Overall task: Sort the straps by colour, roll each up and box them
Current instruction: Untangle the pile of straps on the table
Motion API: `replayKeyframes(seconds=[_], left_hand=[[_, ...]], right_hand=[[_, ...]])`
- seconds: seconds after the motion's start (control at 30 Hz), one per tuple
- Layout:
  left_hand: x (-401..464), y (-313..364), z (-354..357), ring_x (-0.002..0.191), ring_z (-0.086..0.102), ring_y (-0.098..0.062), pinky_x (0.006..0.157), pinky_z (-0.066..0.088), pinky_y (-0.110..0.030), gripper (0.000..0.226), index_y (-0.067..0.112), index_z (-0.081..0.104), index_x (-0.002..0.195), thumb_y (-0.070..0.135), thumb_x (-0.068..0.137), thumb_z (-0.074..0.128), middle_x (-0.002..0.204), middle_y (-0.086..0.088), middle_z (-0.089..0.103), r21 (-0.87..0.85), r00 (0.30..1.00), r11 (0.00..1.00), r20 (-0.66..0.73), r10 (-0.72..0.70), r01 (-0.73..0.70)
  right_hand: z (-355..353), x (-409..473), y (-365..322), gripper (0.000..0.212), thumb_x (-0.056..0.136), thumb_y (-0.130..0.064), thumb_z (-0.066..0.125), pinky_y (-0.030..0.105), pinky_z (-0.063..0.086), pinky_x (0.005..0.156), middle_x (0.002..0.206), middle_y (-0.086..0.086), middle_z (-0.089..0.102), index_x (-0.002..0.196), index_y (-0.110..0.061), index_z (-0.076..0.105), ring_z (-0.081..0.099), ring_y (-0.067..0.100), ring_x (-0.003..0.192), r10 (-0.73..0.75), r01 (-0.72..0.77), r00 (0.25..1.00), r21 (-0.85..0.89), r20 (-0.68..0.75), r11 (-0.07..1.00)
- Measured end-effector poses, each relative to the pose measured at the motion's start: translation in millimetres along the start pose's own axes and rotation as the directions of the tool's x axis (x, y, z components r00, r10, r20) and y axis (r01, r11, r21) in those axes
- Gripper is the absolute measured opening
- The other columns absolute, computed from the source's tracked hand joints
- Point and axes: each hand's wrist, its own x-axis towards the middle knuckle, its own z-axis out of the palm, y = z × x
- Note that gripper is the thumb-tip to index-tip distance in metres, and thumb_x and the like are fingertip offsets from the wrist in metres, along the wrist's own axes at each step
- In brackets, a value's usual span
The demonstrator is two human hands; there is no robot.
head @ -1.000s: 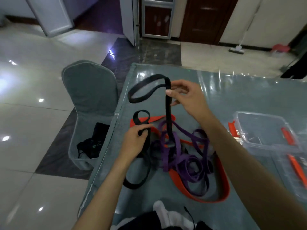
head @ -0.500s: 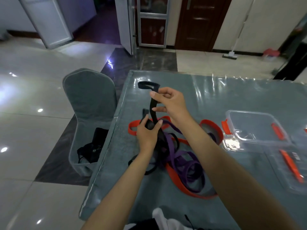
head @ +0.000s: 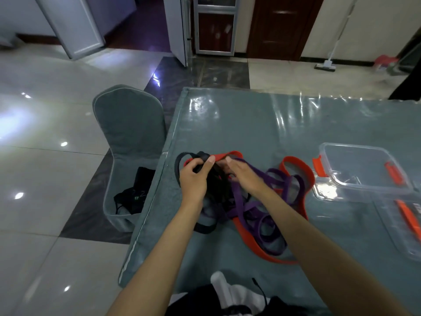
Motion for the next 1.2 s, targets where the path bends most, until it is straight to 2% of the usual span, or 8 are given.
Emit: replayKeyframes(seconds=[0.13,0.27,0.4,0.57,0.67,0.83,1.0,1.2], left_hand=[[5,18,-12,0.068,0.064,-0.007,0.065,0.052,-0.018,0.032,0.016,0.075,0.073,0.043,0.086,0.085,0.072,-0.001,0.07,-0.09,0.999,0.996,-0.032,-0.033,0.03],[20,45,-20,0.068,0.066,-0.01,0.065,0.054,-0.021,0.029,0.017,0.075,0.07,0.038,0.086,0.087,0.072,-0.002,0.072,-0.186,0.995,0.982,-0.096,-0.039,0.021],[34,60,-24,0.074,0.064,-0.013,0.076,0.055,-0.029,0.033,0.019,0.074,0.07,0.046,0.084,0.086,0.074,-0.001,0.07,-0.141,0.997,0.99,-0.08,0.006,-0.018],[61,60,-32,0.066,0.061,-0.007,0.071,0.051,-0.028,0.033,0.022,0.069,0.065,0.043,0.086,0.085,0.066,0.006,0.064,0.012,0.999,1.0,-0.052,0.001,-0.001],[70,52,-33,0.061,0.058,-0.005,0.068,0.047,-0.029,0.033,0.027,0.065,0.061,0.039,0.085,0.085,0.062,0.011,0.061,0.18,0.999,0.984,0.04,-0.002,-0.005],[64,47,-29,0.073,0.068,-0.008,0.073,0.051,-0.027,0.021,0.018,0.078,0.081,0.037,0.086,0.086,0.076,0.0,0.073,0.327,0.988,0.944,0.151,-0.003,-0.047],[52,61,-19,0.105,0.072,-0.005,0.097,0.057,-0.028,0.035,0.024,0.081,0.117,0.044,0.087,0.084,0.11,0.01,0.079,0.342,0.98,0.938,0.199,-0.021,-0.049],[46,82,-11,0.07,0.062,0.005,0.062,0.047,-0.009,0.031,0.022,0.052,0.102,0.036,0.093,0.079,0.086,0.01,0.065,0.382,0.923,0.891,0.373,0.094,-0.245]], right_hand=[[-7,-13,51,0.032,0.101,-0.054,0.057,0.031,0.051,0.095,0.105,-0.009,0.077,0.103,-0.028,0.075,0.068,0.001,0.103,0.06,-0.04,0.996,-0.25,0.072,0.967],[-22,-11,75,0.038,0.096,-0.048,0.071,0.035,0.05,0.1,0.118,-0.01,0.074,0.126,-0.024,0.071,0.067,0.013,0.117,0.02,-0.037,0.999,-0.602,-0.035,0.798],[-38,0,59,0.027,0.101,-0.037,0.067,0.046,0.054,0.092,0.102,0.007,0.081,0.117,-0.018,0.078,0.074,0.029,0.101,-0.07,-0.108,0.971,-0.679,-0.23,0.726],[-67,22,-2,0.018,0.1,-0.026,0.068,0.033,0.051,0.081,0.102,0.003,0.081,0.109,-0.016,0.08,0.074,0.022,0.1,-0.106,-0.037,0.983,-0.719,-0.153,0.694],[-73,30,-40,0.014,0.097,-0.019,0.072,0.023,0.055,0.071,0.081,-0.008,0.079,0.106,-0.011,0.08,0.073,0.004,0.075,-0.045,-0.024,0.993,-0.561,-0.108,0.827],[-63,28,-89,0.017,0.102,-0.01,0.066,0.028,0.063,0.057,0.08,0.004,0.079,0.11,0.001,0.075,0.076,0.013,0.067,-0.071,0.054,0.987,-0.119,-0.142,0.991],[-52,17,-137,0.014,0.1,-0.015,0.068,0.029,0.063,0.056,0.084,0.003,0.08,0.099,-0.024,0.08,0.077,0.016,0.075,-0.336,0.362,0.911,0.072,-0.238,0.93],[-42,12,-173,0.01,0.096,-0.018,0.07,0.024,0.06,0.053,0.091,0.006,0.079,0.105,-0.018,0.075,0.077,0.02,0.082,-0.481,0.53,0.829,0.124,-0.284,0.839]])
